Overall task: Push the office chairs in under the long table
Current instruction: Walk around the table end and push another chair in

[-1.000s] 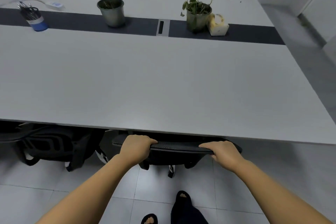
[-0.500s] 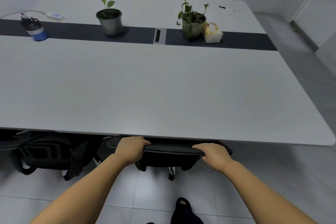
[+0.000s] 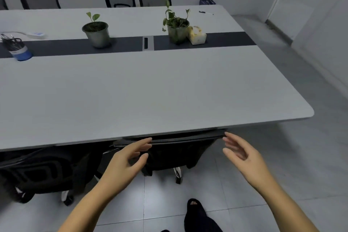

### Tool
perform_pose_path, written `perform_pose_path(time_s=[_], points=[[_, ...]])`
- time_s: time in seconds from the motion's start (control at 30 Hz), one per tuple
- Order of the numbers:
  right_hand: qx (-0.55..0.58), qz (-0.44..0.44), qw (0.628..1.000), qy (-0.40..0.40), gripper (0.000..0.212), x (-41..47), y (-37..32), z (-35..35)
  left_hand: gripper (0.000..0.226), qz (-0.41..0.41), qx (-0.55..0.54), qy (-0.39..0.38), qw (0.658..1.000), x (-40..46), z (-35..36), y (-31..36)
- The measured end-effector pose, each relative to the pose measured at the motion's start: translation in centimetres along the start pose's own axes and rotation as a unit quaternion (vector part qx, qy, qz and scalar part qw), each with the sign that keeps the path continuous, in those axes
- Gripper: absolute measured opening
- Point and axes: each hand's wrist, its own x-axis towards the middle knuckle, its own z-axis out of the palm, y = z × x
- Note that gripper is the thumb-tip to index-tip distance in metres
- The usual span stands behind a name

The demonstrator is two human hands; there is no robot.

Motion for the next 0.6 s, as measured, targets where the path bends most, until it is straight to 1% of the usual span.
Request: perform_pose_path(time_s=[0.13,0.23,0.33,0.43,0.6], points=[[0.083,0.021,0.994,0.066,0.041,-7.1,-0.1,0.1,0.036,-0.003,-0.096,0.039,0.995,-4.8,0.3,1.1],[0.110,0.039,0.986,0.119,0.043,-11.2,0.4,0.4,0.037,0.015,-0.122,0.044,0.991,-6.5,1.8,1.9],[0.125,0.050,0.976,0.170,0.045,-14.3,1.0,0.3,0.050,0.033,-0.111,0.023,0.993,-7.1,4.0,2.9],[0.134,0.058,0.965,0.219,0.049,-16.5,1.8,-0.5,0.040,0.051,-0.117,-0.001,0.992,-7.3,6.3,4.3],[0.135,0.065,0.948,0.281,0.043,-18.3,3.7,-3.7,0.041,0.070,-0.123,-0.046,0.989,-6.6,10.4,6.7]])
